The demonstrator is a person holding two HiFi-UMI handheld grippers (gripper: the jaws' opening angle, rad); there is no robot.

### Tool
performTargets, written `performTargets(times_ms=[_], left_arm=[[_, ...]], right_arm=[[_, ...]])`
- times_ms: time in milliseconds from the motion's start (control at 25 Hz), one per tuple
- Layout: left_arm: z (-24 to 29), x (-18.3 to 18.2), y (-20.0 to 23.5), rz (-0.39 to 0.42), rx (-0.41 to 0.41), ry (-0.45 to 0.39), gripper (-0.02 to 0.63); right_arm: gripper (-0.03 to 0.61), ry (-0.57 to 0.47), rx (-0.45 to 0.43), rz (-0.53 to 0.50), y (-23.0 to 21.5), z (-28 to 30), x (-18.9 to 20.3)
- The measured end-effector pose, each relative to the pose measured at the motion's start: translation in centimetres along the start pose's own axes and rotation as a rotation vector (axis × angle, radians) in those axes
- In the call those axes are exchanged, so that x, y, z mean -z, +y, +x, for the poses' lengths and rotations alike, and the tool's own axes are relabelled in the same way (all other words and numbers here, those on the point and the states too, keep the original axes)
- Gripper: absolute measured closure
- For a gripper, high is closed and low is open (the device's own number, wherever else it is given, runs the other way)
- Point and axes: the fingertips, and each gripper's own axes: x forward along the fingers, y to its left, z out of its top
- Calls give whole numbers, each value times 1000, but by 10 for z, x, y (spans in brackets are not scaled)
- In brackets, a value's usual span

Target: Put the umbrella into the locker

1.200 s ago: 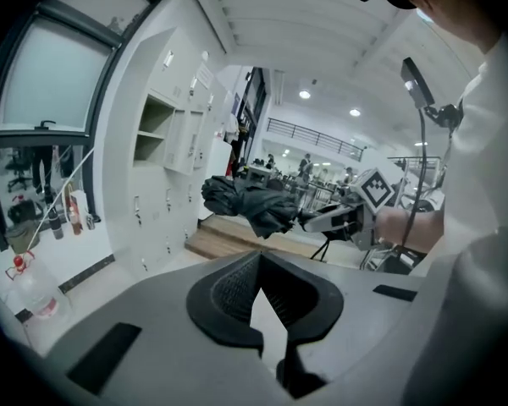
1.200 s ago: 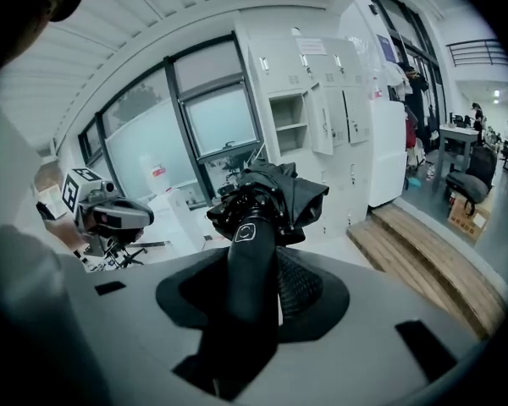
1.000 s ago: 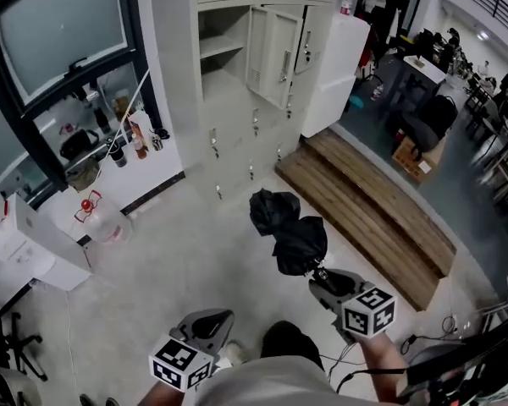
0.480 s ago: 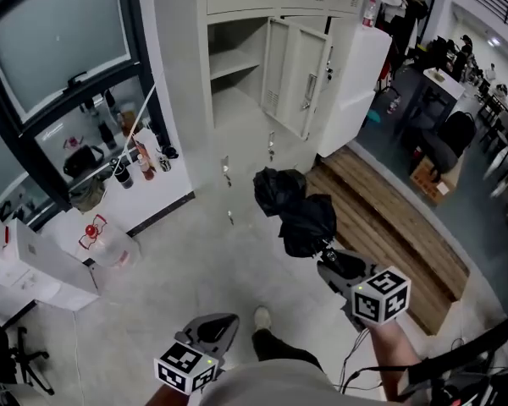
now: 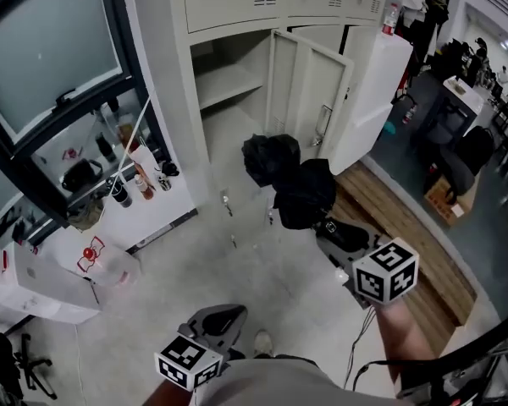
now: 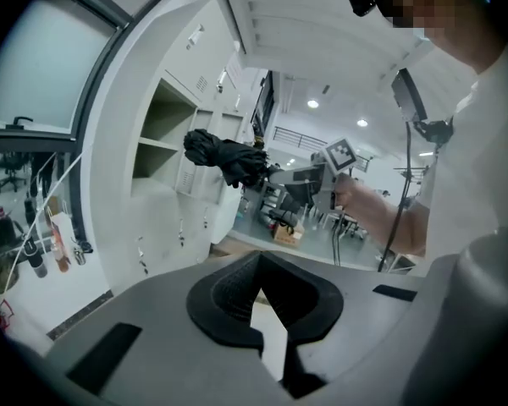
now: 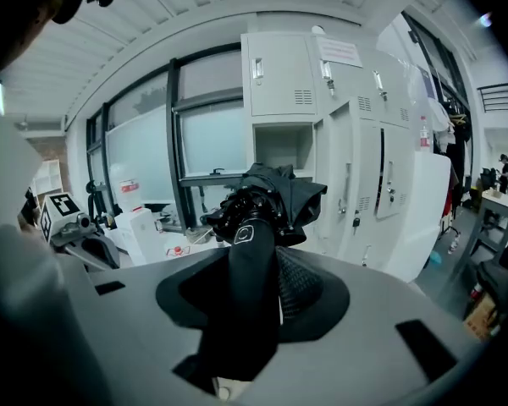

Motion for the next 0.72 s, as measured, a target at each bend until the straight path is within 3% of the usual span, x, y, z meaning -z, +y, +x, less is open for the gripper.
performTargets(times_ms=[320,720], left_arm=[[46,-50,63,11,72,21,603],[74,-114,174,66,147,27,603]], right_arm=[[423,-34,-24,-38,-49,93,-78],[423,-95,-7,-56,-88,221,-183]])
